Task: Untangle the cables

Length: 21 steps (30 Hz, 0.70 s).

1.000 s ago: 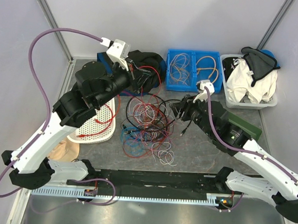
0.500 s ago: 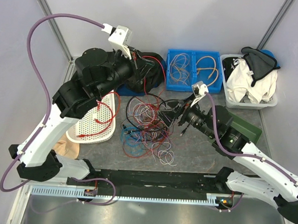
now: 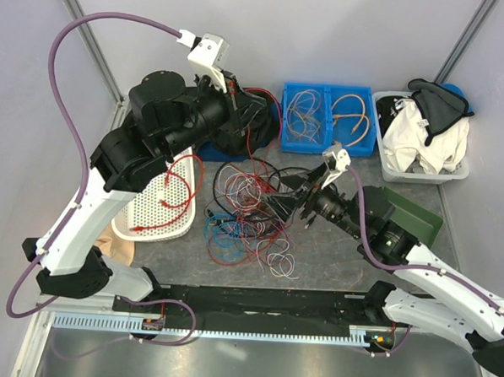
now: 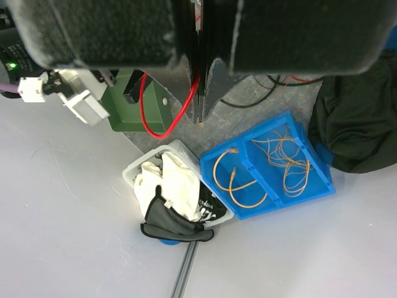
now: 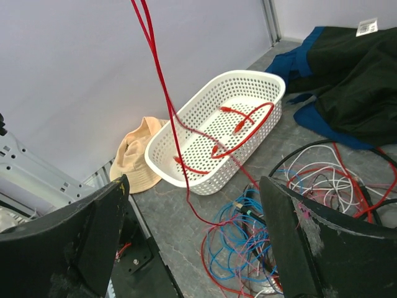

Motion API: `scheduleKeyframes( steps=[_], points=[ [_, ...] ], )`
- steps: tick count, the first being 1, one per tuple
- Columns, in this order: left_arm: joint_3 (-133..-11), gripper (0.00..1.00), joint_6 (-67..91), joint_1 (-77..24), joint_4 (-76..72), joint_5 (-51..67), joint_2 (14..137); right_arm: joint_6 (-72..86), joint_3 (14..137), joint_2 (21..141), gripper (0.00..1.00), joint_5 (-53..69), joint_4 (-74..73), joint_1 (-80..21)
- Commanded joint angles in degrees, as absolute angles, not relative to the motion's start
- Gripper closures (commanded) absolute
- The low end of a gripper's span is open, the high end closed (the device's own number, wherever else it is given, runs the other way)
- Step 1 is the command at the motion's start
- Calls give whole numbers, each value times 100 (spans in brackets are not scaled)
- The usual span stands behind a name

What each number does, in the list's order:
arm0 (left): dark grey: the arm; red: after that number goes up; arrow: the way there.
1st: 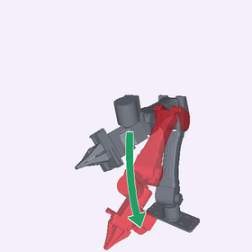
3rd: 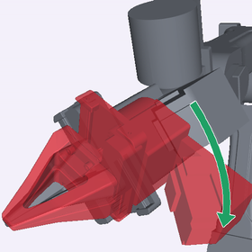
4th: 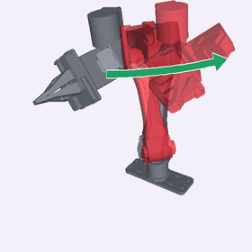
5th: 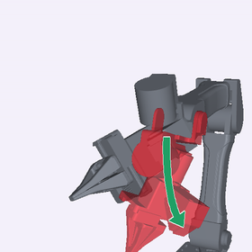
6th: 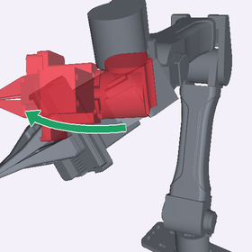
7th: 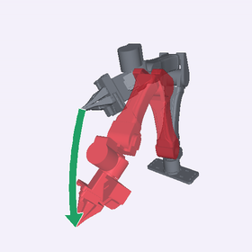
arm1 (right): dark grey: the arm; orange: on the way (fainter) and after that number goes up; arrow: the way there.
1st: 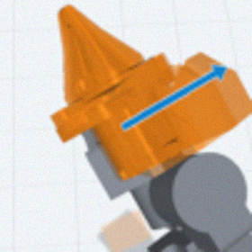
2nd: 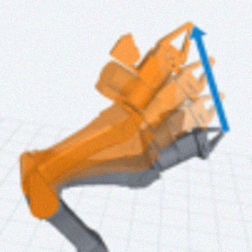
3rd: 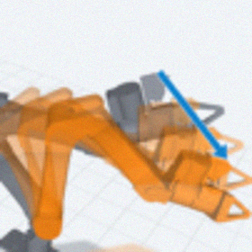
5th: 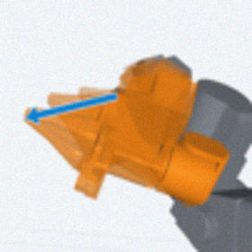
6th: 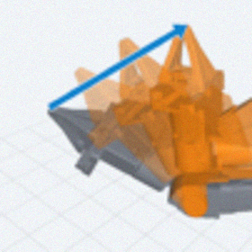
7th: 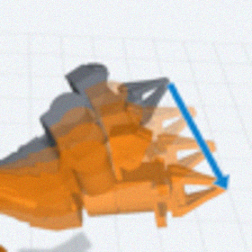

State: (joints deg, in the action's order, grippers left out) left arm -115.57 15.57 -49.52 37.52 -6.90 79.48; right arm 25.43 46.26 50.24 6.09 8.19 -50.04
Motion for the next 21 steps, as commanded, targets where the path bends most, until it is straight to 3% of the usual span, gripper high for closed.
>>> scheduleKeyframes(
  steps=[1, 17, 18, 21],
  points=[
    [-11979, 98, 1266, -4939, 3832, -659, 8015, 2294, 4474, 4676, 7, 439, 958, -5027],
    [-12120, 98, 1512, -4939, 3858, -220, 8147, 2250, 5158, 6213, 7, 572, 1740, -5071],
    [-12094, 98, 1520, -4939, 3858, -202, 8139, 2224, 5220, 6301, 8, 458, 1749, -5071],
    [-11954, 98, 1547, -4939, 3850, -167, 8095, 2259, 5317, 6469, 29, 299, 1959, -5071]
  ],
)
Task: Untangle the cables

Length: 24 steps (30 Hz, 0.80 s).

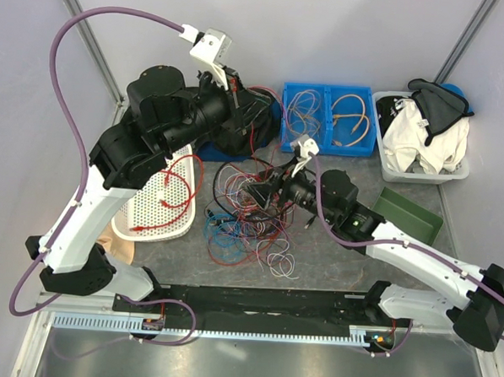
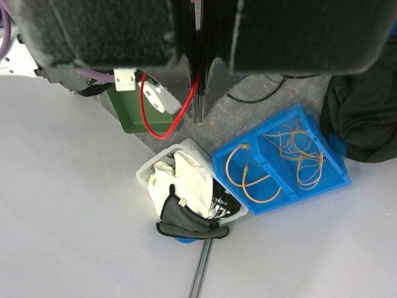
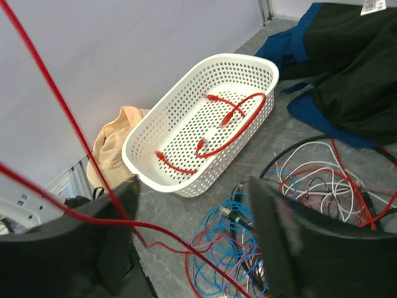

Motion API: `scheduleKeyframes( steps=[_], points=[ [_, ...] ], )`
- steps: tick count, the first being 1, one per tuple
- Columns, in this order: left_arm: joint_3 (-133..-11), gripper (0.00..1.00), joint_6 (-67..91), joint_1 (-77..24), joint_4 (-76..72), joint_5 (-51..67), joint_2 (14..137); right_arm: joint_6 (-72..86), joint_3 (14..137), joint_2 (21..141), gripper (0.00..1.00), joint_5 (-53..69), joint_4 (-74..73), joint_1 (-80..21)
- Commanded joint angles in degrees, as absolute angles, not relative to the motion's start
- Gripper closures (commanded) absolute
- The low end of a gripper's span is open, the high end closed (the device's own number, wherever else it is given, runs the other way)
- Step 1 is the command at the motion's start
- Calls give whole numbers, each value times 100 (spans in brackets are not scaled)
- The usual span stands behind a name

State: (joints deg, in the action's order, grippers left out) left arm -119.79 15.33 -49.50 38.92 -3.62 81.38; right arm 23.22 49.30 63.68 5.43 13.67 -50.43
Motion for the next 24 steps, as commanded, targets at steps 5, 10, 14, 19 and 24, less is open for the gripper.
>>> scheduleKeyframes(
  steps=[5, 10, 14, 19, 24],
  points=[
    [-11611, 98, 1477, -4939, 3841, -456, 7893, 2250, 5571, 6293, 100, 35, 1558, -5080],
    [-11093, 71, 1389, -4939, 3797, -1018, 7577, 2153, 6010, 6012, 100, -456, 687, -5071],
    [-10382, 23, 1476, -4939, 3517, -1379, 7208, 2039, 6564, 5906, 100, -1062, -261, -5071],
    [-8809, 0, 1713, -4939, 2805, -1915, 6426, 1758, 7766, 6081, 100, -1537, -1124, -5071],
    [-6922, 0, 2100, -4939, 1803, -2293, 5259, 1626, 8752, 6266, 100, -1783, -1827, -5071]
  ],
)
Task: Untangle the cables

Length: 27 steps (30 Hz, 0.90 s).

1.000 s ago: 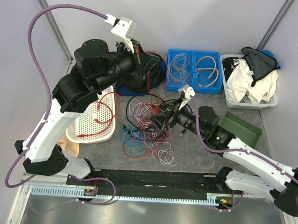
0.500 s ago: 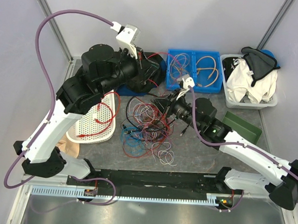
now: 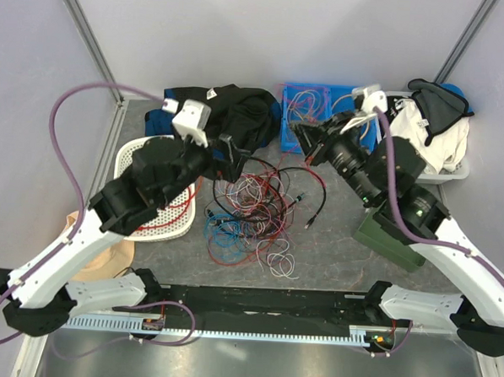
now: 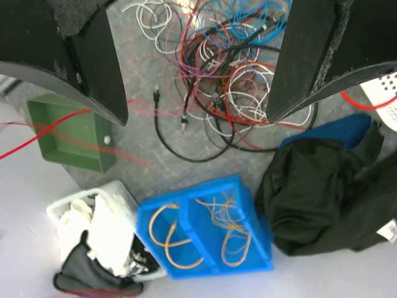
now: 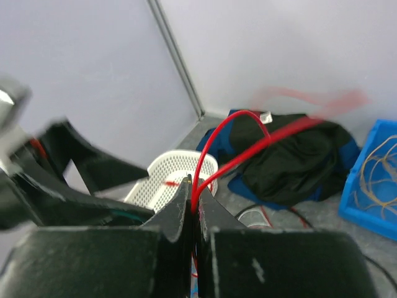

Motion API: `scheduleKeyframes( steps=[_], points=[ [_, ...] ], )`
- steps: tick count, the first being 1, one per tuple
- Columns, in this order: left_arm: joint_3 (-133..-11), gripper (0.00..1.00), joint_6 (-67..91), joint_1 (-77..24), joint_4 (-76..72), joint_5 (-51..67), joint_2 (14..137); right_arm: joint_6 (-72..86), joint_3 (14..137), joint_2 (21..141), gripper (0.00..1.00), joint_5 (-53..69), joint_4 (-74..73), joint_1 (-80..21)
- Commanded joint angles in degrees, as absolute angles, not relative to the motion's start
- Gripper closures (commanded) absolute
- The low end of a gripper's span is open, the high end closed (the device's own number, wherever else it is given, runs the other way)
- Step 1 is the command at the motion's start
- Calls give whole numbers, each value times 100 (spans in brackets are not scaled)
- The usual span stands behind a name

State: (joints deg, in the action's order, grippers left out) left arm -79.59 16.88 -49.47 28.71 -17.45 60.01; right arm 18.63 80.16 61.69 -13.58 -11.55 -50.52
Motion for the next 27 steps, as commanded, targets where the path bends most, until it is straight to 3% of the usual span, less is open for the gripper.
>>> scheduleKeyframes(
  steps=[1, 7, 12, 18, 27],
  points=[
    [-6691, 0, 2153, -4931, 1558, -2390, 5125, 1617, 9032, 6345, 100, -1819, -1915, -5071],
    [-5170, 0, 2303, -4931, 661, -1883, 4396, 1626, 9606, 6548, 100, -1890, -2417, -5071],
    [-3949, 0, 2522, -4939, -982, -1372, 4157, 1714, 9800, 6565, 100, -1732, -2592, -5071],
    [-3989, 0, 2233, -4939, -1441, -1222, 4754, 1802, 9923, 6407, 100, -1609, -2891, -5071],
    [-3682, 0, 2250, -4939, -3085, -106, 6009, 1916, 10142, 6249, 100, -1424, -3225, -5071]
  ],
)
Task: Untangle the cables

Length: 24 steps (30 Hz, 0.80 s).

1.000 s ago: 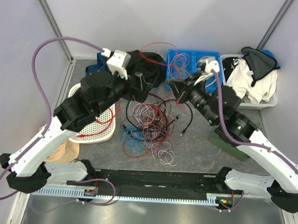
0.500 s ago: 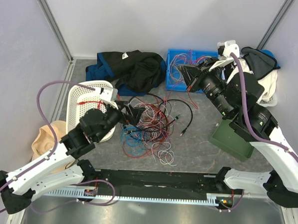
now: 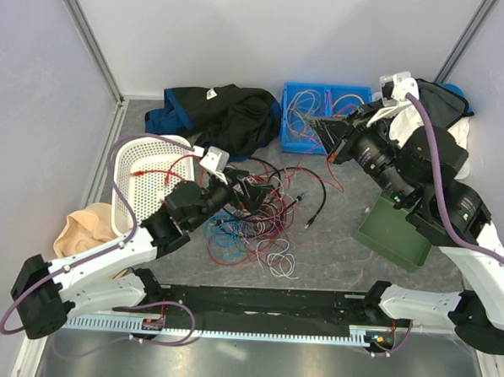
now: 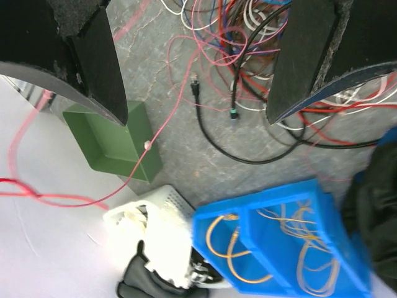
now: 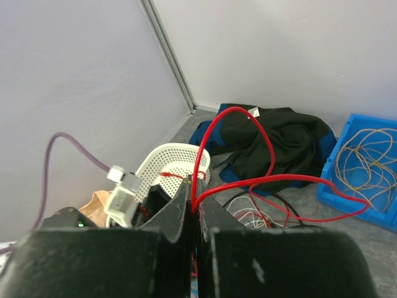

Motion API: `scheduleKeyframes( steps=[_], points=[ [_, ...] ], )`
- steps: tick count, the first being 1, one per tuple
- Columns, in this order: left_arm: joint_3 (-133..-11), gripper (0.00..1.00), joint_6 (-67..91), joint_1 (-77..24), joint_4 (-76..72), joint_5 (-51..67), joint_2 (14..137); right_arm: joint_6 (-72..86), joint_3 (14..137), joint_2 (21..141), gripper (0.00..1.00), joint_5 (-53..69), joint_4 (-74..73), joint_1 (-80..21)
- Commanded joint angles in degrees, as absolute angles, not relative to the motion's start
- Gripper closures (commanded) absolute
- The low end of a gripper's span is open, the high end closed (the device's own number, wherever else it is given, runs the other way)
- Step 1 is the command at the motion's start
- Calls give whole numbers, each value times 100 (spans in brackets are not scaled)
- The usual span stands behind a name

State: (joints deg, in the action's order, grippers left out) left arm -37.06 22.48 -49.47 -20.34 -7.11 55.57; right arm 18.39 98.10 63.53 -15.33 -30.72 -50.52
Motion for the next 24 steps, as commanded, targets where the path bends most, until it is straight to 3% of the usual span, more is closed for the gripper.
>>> scheduleKeyframes(
  steps=[1, 7, 8, 9, 11, 12, 13, 14, 16, 18, 24],
  points=[
    [-3717, 0, 2250, -4939, -3094, -27, 6134, 1899, 10212, 6249, 100, -1433, -3252, -5071],
    [-3902, 1, 2250, -4957, -3033, 386, 6924, 1854, 10345, 6214, 100, -1442, -3384, -5071],
    [-3937, 2, 2250, -4957, -3015, 422, 7048, 1846, 10353, 6205, 100, -1424, -3392, -5071],
    [-4016, 9, 2250, -4948, -3015, 474, 7162, 1846, 10362, 6205, 100, -1406, -3384, -5063],
    [-4165, 29, 2215, -4948, -2597, 405, 7477, 1846, 10397, 6188, 100, -1415, -3393, -5071],
    [-4427, 66, 2171, -4948, -2306, 361, 7549, 1846, 10415, 6179, 100, -1441, -3410, -5071],
    [-4621, 91, 2075, -4948, -1903, -57, 7646, 1828, 10459, 6161, 100, -1476, -3436, -5071],
    [-4841, 98, 2118, -4931, -1298, -505, 7777, 1793, 10485, 6135, 100, -1520, -3480, -5071],
    [-5369, 98, 2336, -4808, 14, -1244, 7927, 1749, 10512, 6030, 100, -1661, -3498, -5071],
    [-5606, 98, 2688, -4387, 1057, -1266, 8111, 1688, 10538, 5890, 100, -1836, -3507, -5071],
    [-5309, 98, 3761, -3358, 1485, 139, 8376, 1582, 10521, 5669, 100, -2100, -3498, -5071]
  ],
)
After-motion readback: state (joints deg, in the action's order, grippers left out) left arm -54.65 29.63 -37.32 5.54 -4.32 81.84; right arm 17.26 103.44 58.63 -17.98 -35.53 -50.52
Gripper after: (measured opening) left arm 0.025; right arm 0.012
